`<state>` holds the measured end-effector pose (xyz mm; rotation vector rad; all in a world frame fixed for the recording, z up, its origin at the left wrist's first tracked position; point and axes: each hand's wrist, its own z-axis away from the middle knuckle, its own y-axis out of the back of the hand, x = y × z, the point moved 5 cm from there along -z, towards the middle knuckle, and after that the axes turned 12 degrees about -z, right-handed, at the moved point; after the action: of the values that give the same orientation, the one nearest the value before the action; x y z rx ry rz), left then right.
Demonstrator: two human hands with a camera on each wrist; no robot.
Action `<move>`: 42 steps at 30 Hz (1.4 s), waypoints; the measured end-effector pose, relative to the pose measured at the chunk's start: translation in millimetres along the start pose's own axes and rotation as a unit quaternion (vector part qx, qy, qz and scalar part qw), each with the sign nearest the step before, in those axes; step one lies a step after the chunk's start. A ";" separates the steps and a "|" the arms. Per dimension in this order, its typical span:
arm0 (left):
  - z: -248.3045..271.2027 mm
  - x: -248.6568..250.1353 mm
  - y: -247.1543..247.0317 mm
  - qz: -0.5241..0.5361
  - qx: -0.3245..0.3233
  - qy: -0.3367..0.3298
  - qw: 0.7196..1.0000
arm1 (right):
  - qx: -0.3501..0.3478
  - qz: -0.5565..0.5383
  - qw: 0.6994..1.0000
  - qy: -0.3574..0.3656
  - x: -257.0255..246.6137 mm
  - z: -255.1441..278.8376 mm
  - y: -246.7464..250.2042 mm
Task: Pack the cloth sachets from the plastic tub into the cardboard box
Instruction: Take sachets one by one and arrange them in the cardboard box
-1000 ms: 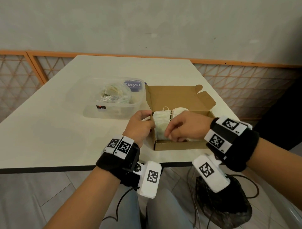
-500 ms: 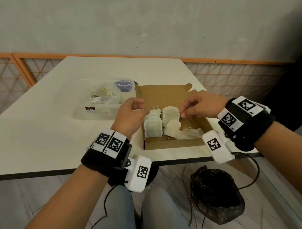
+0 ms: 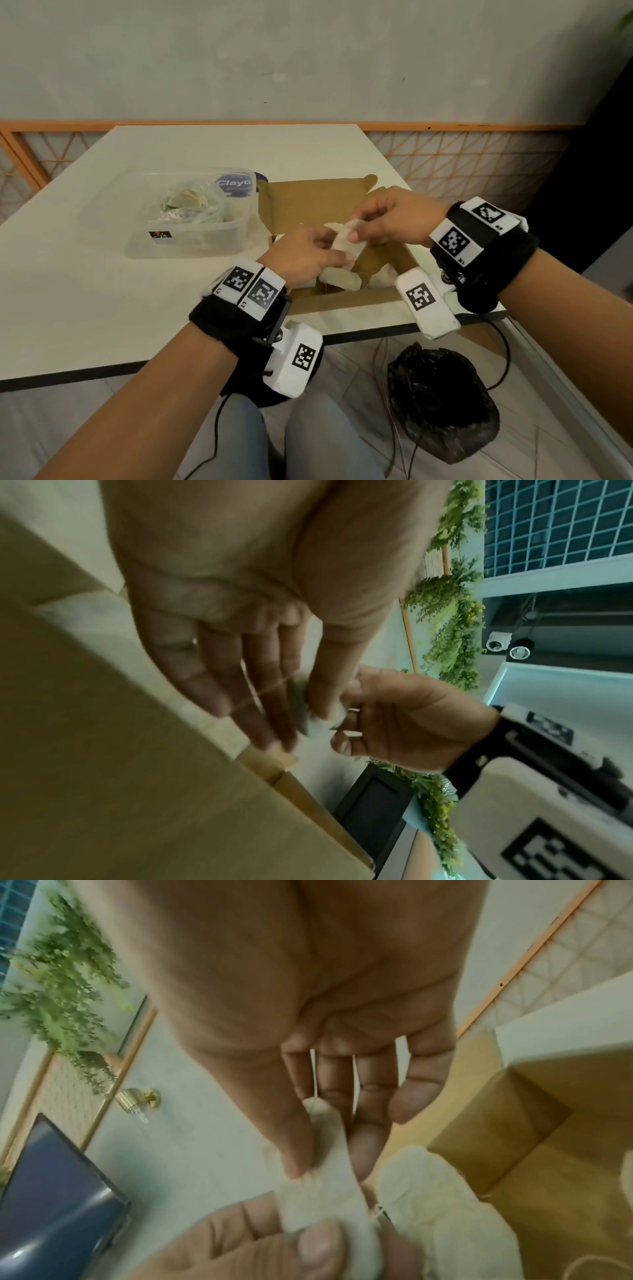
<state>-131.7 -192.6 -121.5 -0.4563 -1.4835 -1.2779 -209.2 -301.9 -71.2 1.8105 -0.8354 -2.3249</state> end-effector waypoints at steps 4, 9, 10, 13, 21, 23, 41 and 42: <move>3.6 -10.1 4.1 0.037 0.035 0.018 0.999 | 0.043 0.168 0.985 -0.018 16.6 1.3 10.3; 8.1 -17.8 12.0 0.077 0.079 0.017 0.994 | 0.048 0.440 0.892 -0.093 51.3 5.5 5.2; 7.9 -18.3 13.0 0.082 0.092 0.019 0.992 | 0.051 0.450 0.886 -0.093 53.7 5.4 2.7; 7.4 -19.6 15.3 0.090 0.121 0.023 0.988 | 0.090 0.455 0.881 -0.092 54.9 2.1 0.3; 7.2 -21.8 17.7 0.114 0.133 0.038 0.984 | 0.038 0.211 0.977 -0.003 10.1 8.8 0.0; 6.1 -22.0 17.0 0.130 0.133 0.042 0.982 | 0.031 0.179 0.983 0.035 -6.3 10.4 -0.2; 12.7 -19.0 15.2 0.164 0.098 -0.024 0.981 | 0.097 -0.080 0.990 0.063 -10.7 -20.6 -16.2; 12.6 -20.1 16.0 0.173 0.106 -0.023 0.979 | 0.111 -0.077 0.989 0.056 -7.5 -19.5 -15.4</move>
<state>-117.5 -169.2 -129.8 -0.5759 -1.4828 -0.8325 -185.0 -293.2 -74.7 2.1455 -1.0059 -2.2702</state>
